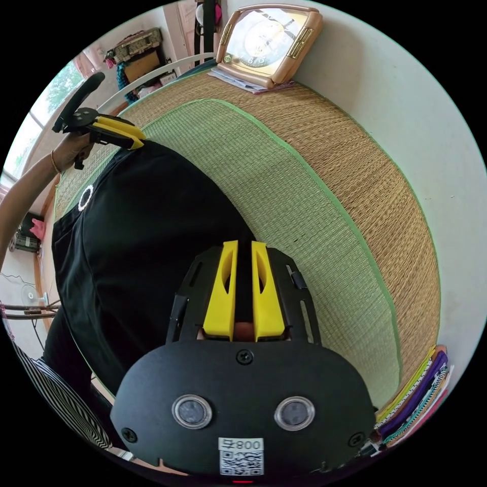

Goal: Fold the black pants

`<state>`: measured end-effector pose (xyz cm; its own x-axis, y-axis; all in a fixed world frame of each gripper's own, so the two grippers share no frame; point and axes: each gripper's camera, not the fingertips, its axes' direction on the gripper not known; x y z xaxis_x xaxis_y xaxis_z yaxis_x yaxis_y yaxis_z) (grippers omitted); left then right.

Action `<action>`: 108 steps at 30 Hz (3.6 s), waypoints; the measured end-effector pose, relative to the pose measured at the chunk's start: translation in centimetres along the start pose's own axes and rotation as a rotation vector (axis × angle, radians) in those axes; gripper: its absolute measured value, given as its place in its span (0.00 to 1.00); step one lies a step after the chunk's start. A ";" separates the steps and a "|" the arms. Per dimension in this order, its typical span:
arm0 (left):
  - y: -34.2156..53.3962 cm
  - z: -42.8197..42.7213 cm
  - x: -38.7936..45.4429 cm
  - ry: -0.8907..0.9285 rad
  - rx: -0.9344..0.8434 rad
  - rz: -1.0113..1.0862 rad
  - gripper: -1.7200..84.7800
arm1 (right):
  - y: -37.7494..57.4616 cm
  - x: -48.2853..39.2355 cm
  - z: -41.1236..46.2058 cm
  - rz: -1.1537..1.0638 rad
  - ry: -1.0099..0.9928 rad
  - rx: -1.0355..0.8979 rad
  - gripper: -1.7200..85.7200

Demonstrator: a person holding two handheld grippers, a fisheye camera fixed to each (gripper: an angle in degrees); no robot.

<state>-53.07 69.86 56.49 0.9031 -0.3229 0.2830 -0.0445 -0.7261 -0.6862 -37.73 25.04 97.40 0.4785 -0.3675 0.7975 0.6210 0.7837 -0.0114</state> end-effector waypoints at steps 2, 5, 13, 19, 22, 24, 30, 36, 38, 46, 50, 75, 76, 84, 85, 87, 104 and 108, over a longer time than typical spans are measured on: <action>-0.2 -0.7 1.0 -0.017 -0.006 0.009 0.10 | 0.1 0.1 0.7 0.008 0.000 0.012 0.08; -0.3 -1.8 2.7 -0.046 -0.008 0.005 0.08 | 0.1 -0.3 1.9 0.000 0.028 0.017 0.06; 0.2 -5.2 7.7 -0.137 -0.016 -0.044 0.03 | -0.2 0.0 4.7 0.048 0.023 -0.009 0.03; 1.3 -8.4 11.1 -0.155 0.004 -0.028 0.02 | 0.0 0.2 5.8 0.068 0.015 -0.040 0.03; 2.4 -10.0 12.7 -0.161 0.015 -0.017 0.02 | 0.7 0.6 5.4 0.112 -0.024 -0.011 0.03; 3.1 -10.9 13.6 -0.161 0.023 -0.017 0.02 | 1.1 0.5 5.0 0.119 -0.026 -0.003 0.03; 6.1 -13.9 16.9 -0.158 0.057 -0.015 0.02 | 3.1 -1.3 3.1 0.107 0.002 0.030 0.03; 10.4 -17.4 20.2 -0.150 0.108 0.004 0.02 | 6.7 -4.1 0.0 0.101 0.005 0.092 0.03; 12.1 -18.4 21.2 -0.141 0.126 0.010 0.02 | 8.3 -5.3 -1.1 0.094 0.007 0.114 0.03; 21.6 -21.4 25.9 -0.118 0.161 0.068 0.02 | 17.4 -13.7 -4.5 0.026 0.011 0.183 0.03; 25.9 -21.0 27.3 -0.124 0.133 0.090 0.02 | 21.3 -18.2 -4.5 -0.021 0.018 0.181 0.03; 40.9 -10.5 24.3 -0.146 -0.096 0.115 0.02 | 29.9 -35.6 3.8 -0.194 0.006 -0.047 0.03; 41.3 -10.1 23.8 -0.141 -0.099 0.112 0.02 | 30.0 -36.0 3.9 -0.201 0.005 -0.053 0.03; 44.3 -6.8 19.8 -0.170 -0.148 0.072 0.02 | 30.6 -38.0 4.2 -0.210 -0.027 -0.086 0.03; 44.9 -6.1 19.0 -0.186 -0.164 0.062 0.02 | 30.7 -38.2 4.1 -0.214 -0.020 -0.092 0.03; 45.7 -5.5 17.7 -0.160 -0.161 0.035 0.02 | 30.8 -38.4 4.0 -0.212 -0.016 -0.100 0.03; 51.1 0.3 16.4 0.205 0.143 -0.014 0.02 | 31.7 -38.8 -3.1 -0.188 -0.050 -0.046 0.03; 51.5 4.8 14.8 0.185 0.023 -0.024 0.02 | 31.5 -39.0 -2.0 -0.201 -0.045 -0.116 0.03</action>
<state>-39.98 30.64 22.16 0.8099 -0.4131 0.4165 -0.0119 -0.7215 -0.6923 -35.62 63.02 64.68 0.3112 -0.4856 0.8169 0.7697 0.6330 0.0831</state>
